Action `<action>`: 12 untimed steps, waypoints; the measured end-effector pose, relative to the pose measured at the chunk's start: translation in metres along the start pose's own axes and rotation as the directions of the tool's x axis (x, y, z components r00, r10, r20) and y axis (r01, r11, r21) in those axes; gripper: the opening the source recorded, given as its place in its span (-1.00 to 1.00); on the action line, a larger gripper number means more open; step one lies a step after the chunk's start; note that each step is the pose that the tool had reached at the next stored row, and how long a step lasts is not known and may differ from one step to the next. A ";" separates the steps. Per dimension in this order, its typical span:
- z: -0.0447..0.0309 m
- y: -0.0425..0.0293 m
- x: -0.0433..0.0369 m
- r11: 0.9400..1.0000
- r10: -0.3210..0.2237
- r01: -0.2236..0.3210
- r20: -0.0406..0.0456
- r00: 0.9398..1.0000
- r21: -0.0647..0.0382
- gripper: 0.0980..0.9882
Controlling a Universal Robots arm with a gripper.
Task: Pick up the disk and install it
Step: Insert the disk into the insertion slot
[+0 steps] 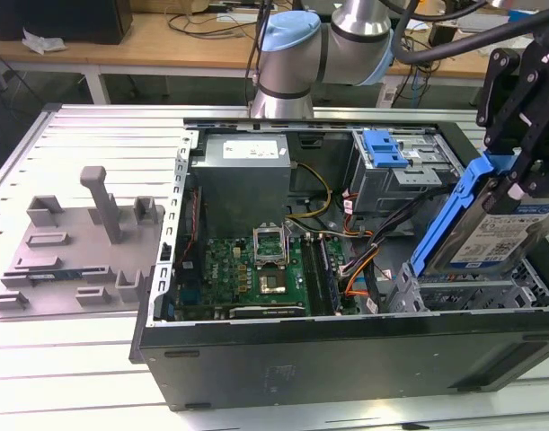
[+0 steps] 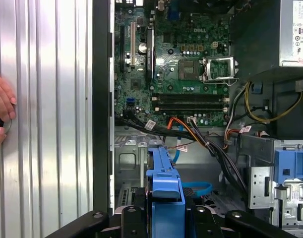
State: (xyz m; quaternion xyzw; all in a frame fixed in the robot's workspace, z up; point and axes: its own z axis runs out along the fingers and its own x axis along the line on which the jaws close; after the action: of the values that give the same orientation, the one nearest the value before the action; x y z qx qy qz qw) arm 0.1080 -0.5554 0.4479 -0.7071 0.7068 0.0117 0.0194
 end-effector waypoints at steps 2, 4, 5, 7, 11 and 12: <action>0.0029 0.0000 0.0002 1.000 0.000 0.000 -0.001 1.000 0.000 -0.39; 0.0052 0.0000 0.0002 1.000 0.000 0.000 0.000 1.000 0.000 -0.39; 0.0063 0.0000 0.0003 1.000 0.000 0.000 0.000 1.000 0.000 -0.39; 0.0108 0.0001 0.0005 1.000 0.000 0.000 0.000 1.000 0.000 -0.39; 0.0167 0.0002 0.0008 1.000 0.000 0.000 0.000 1.000 0.000 -0.39; 0.0186 0.0002 0.0009 1.000 0.000 0.000 0.000 1.000 0.000 -0.39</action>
State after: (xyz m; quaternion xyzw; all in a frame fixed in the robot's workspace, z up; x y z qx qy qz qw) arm 0.1080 -0.5555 0.4293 -0.7070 0.7068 0.0116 0.0192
